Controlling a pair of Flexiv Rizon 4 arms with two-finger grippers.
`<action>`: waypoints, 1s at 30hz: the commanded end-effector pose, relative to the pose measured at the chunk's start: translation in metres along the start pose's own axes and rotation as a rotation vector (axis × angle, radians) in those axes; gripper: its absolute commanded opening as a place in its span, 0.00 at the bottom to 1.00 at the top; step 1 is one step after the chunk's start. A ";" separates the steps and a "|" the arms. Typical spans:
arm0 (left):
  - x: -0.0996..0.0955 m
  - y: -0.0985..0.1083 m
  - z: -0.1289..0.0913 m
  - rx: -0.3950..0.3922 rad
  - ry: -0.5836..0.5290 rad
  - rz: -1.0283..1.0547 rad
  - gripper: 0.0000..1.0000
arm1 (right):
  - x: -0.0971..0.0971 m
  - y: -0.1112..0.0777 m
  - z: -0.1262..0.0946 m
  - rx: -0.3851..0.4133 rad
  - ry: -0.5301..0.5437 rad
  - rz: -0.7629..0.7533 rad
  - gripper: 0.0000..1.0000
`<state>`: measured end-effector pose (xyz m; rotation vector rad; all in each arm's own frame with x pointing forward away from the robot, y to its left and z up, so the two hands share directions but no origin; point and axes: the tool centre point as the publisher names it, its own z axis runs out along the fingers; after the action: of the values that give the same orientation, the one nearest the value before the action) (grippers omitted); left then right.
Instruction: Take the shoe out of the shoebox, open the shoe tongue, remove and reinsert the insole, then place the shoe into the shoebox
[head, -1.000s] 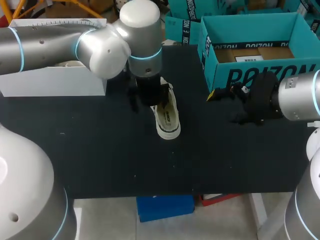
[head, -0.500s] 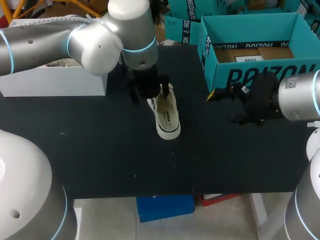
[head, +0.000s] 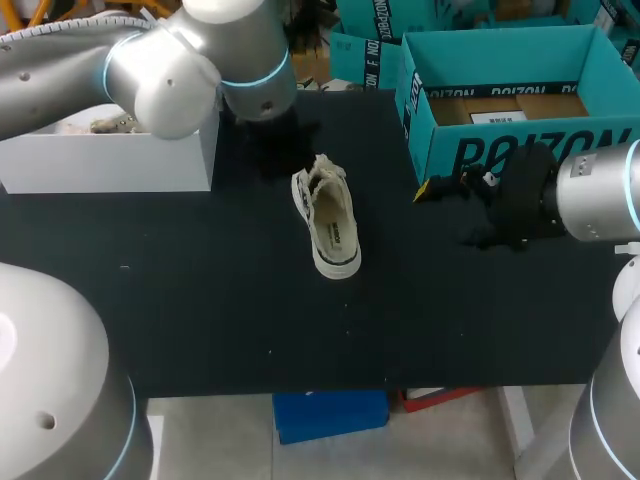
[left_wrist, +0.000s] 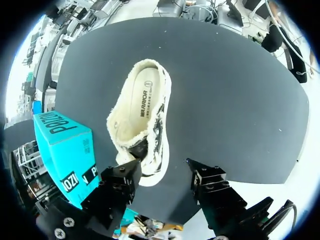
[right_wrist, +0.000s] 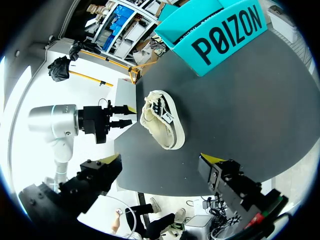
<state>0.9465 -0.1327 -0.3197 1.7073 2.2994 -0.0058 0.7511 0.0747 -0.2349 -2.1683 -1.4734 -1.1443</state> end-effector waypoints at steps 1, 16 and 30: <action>-0.009 0.008 0.015 0.010 -0.011 -0.003 0.00 | 0.002 0.000 0.002 -0.002 -0.004 0.001 1.00; -0.041 0.015 0.040 0.073 -0.077 -0.016 0.00 | 0.002 0.000 0.002 -0.002 -0.004 0.001 1.00; -0.045 0.000 0.062 0.130 -0.055 -0.004 0.00 | 0.002 0.000 0.002 -0.002 -0.004 0.001 1.00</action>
<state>0.9712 -0.1820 -0.3656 1.7359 2.3096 -0.2044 0.7511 0.0747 -0.2349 -2.1682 -1.4734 -1.1443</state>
